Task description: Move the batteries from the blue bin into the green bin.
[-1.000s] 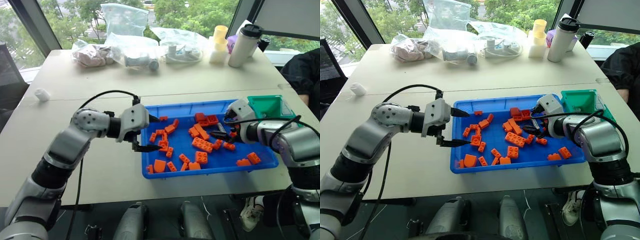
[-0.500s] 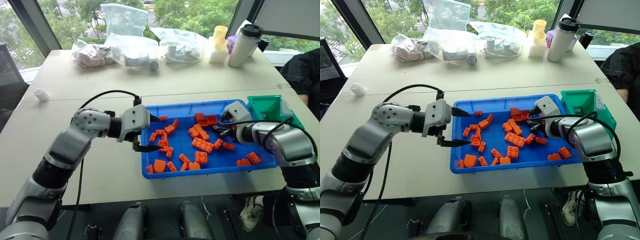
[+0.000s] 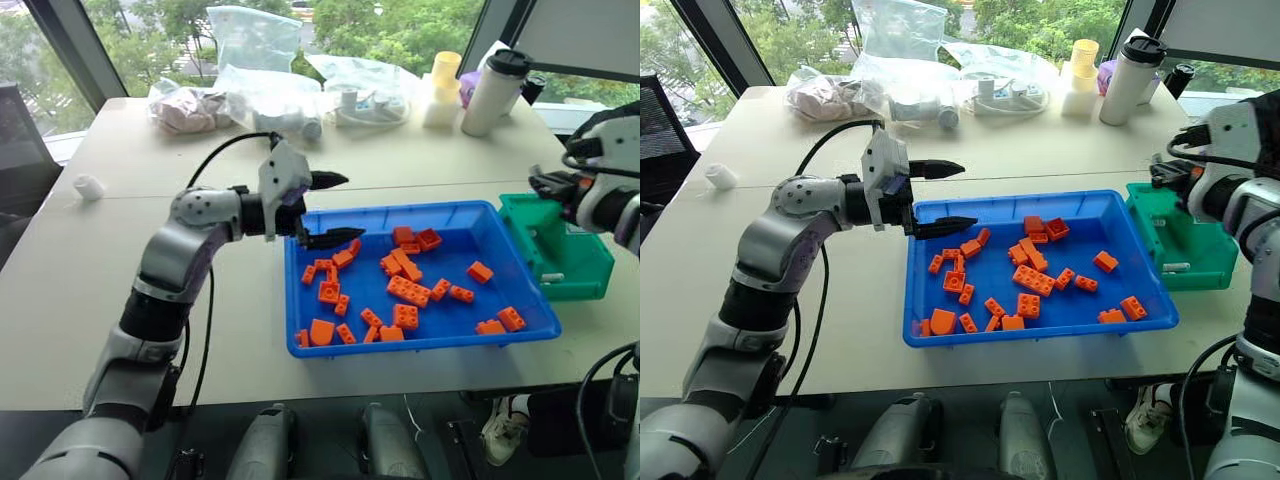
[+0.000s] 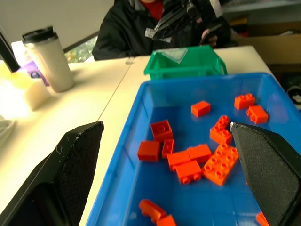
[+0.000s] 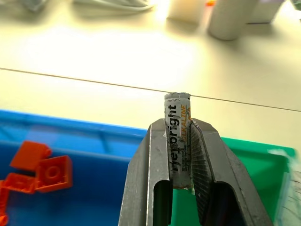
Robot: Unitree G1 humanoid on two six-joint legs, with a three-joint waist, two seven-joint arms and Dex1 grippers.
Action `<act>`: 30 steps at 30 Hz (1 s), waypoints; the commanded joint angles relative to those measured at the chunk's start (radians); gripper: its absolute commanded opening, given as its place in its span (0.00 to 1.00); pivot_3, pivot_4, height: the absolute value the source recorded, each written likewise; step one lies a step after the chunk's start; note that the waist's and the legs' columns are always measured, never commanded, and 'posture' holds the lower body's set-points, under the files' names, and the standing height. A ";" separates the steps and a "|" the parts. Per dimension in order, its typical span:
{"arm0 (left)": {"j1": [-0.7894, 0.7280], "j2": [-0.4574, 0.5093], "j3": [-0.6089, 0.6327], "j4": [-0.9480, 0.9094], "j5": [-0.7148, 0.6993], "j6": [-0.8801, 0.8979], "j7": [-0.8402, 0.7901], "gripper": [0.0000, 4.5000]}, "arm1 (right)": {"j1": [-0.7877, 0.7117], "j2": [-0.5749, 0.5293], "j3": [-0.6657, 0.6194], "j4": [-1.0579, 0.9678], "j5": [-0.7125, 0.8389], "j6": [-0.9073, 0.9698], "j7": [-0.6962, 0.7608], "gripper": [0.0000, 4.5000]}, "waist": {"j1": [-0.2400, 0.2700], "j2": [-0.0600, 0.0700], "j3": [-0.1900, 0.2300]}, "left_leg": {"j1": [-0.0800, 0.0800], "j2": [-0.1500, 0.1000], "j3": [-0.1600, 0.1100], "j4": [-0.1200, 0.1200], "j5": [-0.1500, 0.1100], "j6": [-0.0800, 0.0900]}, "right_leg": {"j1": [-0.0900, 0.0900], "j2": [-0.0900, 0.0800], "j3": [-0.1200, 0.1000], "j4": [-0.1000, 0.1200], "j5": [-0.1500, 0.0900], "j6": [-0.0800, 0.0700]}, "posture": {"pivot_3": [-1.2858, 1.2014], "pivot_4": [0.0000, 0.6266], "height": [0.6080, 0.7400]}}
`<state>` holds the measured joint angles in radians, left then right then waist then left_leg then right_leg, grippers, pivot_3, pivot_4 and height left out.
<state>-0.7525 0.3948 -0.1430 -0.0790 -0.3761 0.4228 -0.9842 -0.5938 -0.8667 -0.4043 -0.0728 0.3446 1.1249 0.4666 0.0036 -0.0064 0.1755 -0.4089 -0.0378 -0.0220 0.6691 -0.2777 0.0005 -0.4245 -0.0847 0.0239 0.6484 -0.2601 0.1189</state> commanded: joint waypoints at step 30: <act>-0.034 0.001 -0.173 0.026 0.100 -0.039 -0.111 1.00 | 0.043 0.003 -0.011 0.082 -0.028 0.001 -0.092 0.44 | -0.015 0.001 0.000 | 0.000 0.001 0.000 0.000 0.000 0.000 | 0.000 0.001 0.001 0.000 0.000 0.000 | 0.52 0.24 1.00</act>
<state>-0.7772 0.3937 -0.3315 -0.0199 -0.2735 0.4045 -1.0914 -0.5387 -0.8598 -0.4062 0.0258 0.3106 1.1296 0.3708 -0.0111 -0.0057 0.1751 -0.4085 -0.0372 -0.0217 0.6688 -0.2776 0.0005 -0.4245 -0.0837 0.0247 0.6487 -0.2601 0.1188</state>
